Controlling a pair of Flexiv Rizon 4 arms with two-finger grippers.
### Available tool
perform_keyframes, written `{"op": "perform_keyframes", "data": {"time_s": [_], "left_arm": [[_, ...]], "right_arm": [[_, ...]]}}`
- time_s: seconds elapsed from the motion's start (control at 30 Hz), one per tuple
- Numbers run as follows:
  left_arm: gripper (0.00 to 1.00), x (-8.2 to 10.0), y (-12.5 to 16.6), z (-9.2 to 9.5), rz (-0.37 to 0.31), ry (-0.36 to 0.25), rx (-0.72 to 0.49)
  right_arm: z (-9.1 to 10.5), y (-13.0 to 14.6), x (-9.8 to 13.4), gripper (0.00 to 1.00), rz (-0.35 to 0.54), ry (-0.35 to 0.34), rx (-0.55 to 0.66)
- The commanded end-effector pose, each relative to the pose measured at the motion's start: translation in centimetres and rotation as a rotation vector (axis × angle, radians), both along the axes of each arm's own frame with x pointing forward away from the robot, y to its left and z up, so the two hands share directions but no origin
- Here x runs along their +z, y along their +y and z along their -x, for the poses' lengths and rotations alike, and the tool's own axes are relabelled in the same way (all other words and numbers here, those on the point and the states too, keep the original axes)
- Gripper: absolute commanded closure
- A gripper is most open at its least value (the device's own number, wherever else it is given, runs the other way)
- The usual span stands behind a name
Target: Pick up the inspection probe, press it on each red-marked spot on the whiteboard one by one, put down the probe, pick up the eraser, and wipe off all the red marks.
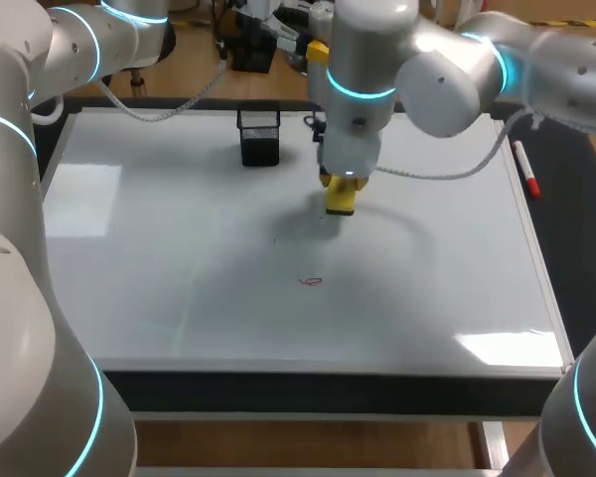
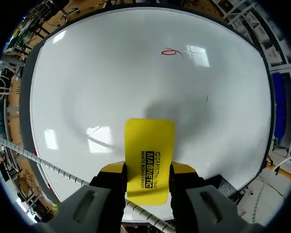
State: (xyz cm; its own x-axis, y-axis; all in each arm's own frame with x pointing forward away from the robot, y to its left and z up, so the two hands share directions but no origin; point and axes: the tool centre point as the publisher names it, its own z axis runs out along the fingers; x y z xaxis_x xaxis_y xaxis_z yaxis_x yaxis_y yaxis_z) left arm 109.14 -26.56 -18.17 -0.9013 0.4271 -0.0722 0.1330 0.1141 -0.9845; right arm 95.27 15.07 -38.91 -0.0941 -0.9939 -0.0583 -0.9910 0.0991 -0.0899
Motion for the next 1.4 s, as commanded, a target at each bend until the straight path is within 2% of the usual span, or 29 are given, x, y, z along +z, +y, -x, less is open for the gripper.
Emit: {"op": "perform_keyframes", "data": {"time_s": [0.03, 0.3, 0.6, 0.9, 1.4], "left_arm": [[1.00, -0.2, -0.1, -0.8, -0.009, 0.018, -0.119], [1.00, -0.2, -0.1, -0.8, -0.009, 0.018, -0.119], [1.00, -0.2, -0.1, -0.8, -0.009, 0.018, -0.119], [1.00, -0.2, -0.1, -0.8, -0.009, 0.018, -0.119], [1.00, -0.2, -0.1, -0.8, -0.009, 0.018, -0.119]], "right_arm": [[-0.3, 2.1, -1.6, 1.00, 0.001, 0.011, 0.029], [0.0, 4.4, -2.6, 1.00, -0.018, 0.019, 0.102], [0.4, 4.6, -3.8, 1.00, -0.009, 0.041, 0.117], [1.4, 2.8, -4.6, 1.00, 0.004, 0.069, 0.086], [0.8, -1.9, -5.1, 1.00, 0.031, 0.079, -0.021]]}}
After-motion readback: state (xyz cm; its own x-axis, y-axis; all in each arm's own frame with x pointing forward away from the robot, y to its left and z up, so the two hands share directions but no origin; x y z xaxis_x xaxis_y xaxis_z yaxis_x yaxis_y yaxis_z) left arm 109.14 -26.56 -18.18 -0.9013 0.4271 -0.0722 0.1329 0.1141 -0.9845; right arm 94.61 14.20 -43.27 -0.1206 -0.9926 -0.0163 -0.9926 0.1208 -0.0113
